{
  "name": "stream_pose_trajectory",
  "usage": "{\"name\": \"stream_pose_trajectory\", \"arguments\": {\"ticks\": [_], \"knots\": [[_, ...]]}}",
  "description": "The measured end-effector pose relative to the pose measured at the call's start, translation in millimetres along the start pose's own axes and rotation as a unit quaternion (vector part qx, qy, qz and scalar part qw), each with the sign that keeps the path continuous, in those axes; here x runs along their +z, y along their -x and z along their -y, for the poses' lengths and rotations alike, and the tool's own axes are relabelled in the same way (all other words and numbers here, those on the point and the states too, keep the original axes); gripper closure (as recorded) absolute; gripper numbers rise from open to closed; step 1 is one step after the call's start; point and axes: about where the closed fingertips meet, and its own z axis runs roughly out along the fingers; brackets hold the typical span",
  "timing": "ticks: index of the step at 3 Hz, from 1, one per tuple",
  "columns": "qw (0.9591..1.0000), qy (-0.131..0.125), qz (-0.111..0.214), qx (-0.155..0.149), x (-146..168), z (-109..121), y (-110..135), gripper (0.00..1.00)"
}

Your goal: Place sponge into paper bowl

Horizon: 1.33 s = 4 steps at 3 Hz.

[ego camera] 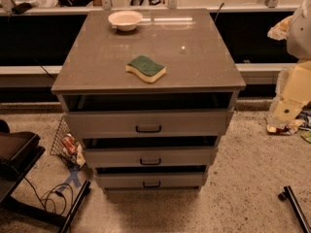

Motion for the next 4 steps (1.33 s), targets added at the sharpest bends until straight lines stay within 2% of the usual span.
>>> {"name": "stream_pose_trajectory", "arguments": {"ticks": [2, 3, 4], "knots": [[1.0, -0.003, 0.009, 0.001, -3.2, 1.4, 2.9, 0.0], [0.9974, -0.017, 0.069, 0.01, 1.9, 12.6, 27.7, 0.0], [0.9856, -0.028, 0.163, 0.034, 25.3, 26.9, 55.9, 0.0]]}}
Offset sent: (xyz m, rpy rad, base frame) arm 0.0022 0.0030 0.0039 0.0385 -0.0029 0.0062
